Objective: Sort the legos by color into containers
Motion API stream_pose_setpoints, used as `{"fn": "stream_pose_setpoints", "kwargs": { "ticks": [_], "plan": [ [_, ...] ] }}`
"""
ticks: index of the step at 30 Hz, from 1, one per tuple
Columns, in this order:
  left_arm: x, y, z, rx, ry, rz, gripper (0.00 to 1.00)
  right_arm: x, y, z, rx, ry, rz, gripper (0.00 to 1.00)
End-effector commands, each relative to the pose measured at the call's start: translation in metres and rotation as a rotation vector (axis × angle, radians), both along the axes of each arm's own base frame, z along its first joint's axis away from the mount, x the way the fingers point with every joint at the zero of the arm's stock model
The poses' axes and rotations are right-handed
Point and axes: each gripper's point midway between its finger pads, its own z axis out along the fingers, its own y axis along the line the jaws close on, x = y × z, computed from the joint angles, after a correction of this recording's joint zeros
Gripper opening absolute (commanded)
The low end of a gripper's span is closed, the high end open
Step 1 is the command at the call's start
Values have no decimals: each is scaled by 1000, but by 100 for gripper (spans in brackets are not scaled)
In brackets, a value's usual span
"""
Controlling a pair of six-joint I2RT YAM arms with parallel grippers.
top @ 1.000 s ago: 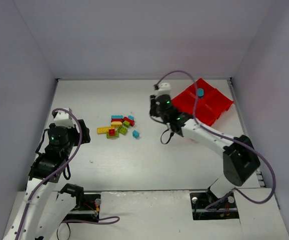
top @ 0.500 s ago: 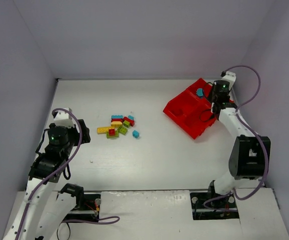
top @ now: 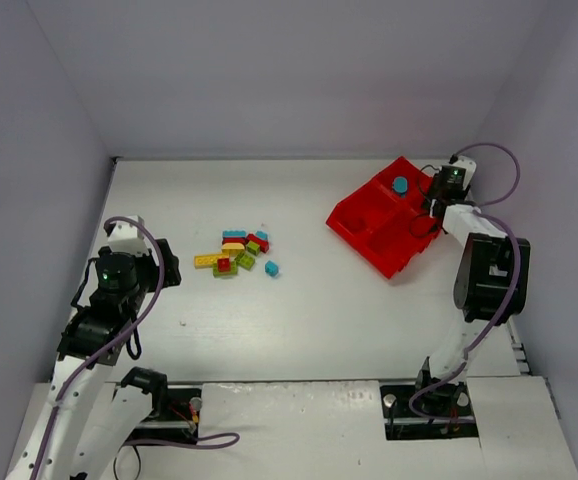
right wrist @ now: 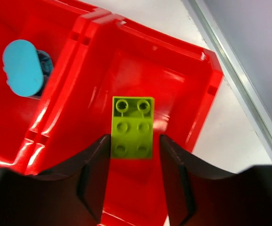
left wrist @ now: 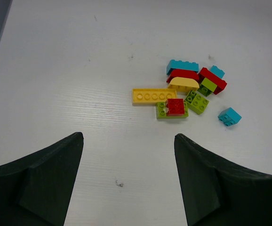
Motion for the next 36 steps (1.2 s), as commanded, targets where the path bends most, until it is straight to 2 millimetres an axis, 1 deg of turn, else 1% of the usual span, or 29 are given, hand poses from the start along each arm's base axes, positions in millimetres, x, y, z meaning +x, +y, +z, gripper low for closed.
{"fn": "stream_pose_setpoints", "kwargs": {
  "ticks": [1,2,3,5,6,8,9,11,12,14,15,16,17,18,19,21,22,24,25,26,27,28,31,32,34,35,36],
  "plan": [
    [8,-2,21,-15,-63,-1,71,29,1,57,-25,-148,35,43],
    [7,-2,21,-15,-64,-1,71,30,1,62,-27,-155,39,43],
    [8,-2,21,-15,-64,-1,71,31,3,73,-24,-178,51,44],
    [7,-2,21,-15,-64,-1,71,32,5,85,-30,-201,62,49],
    [7,-2,22,-15,-66,-1,72,31,7,94,-29,-218,77,56],
    [7,-2,22,-18,-69,-2,71,28,11,101,-24,-228,91,57],
    [7,-2,22,-19,-68,-3,71,26,20,112,-14,-247,121,57],
    [6,-2,23,-19,-70,-3,72,21,38,120,5,-264,175,57],
    [6,-2,23,-19,-71,-2,71,16,61,130,16,-282,234,57],
    [6,-1,23,-18,-72,-1,71,9,95,139,26,-295,335,57],
    [6,-1,23,-19,-73,-1,72,2,133,152,30,-320,419,58],
    [6,-1,23,-18,-73,1,72,-5,153,148,42,-312,470,63],
    [6,-1,23,-17,-72,-1,72,-10,171,150,49,-316,518,66],
    [6,-1,23,-18,-72,-1,71,-19,200,153,65,-324,584,73],
    [6,-2,23,-18,-70,-2,71,-26,217,151,76,-319,629,75],
    [6,-2,23,-18,-70,-2,71,-39,244,143,75,-300,709,80],
    [7,-2,23,-18,-70,-1,72,-50,272,139,78,-291,787,81],
    [7,-1,23,-17,-70,1,72,-62,299,125,71,-260,886,81],
    [7,-1,23,-17,-70,2,71,-73,322,120,77,-248,956,81],
    [7,-1,22,-16,-69,4,71,-80,336,108,87,-220,1015,81],
    [7,-1,23,-17,-70,2,72,-86,347,102,81,-206,1058,81],
    [7,-1,23,-16,-69,4,71,-96,364,86,76,-163,1126,81],
    [7,0,22,-13,-66,6,71,-108,387,65,70,-108,1209,81],
    [7,0,21,-12,-65,7,71,-116,400,51,76,-72,1249,81],
    [7,1,21,-11,-64,10,72,-119,411,41,72,-51,1279,81],
    [8,0,21,-11,-62,9,72,-123,419,28,72,-17,1297,81],
    [8,0,21,-11,-62,9,71,-122,426,28,69,-16,1308,80]
  ]
}}
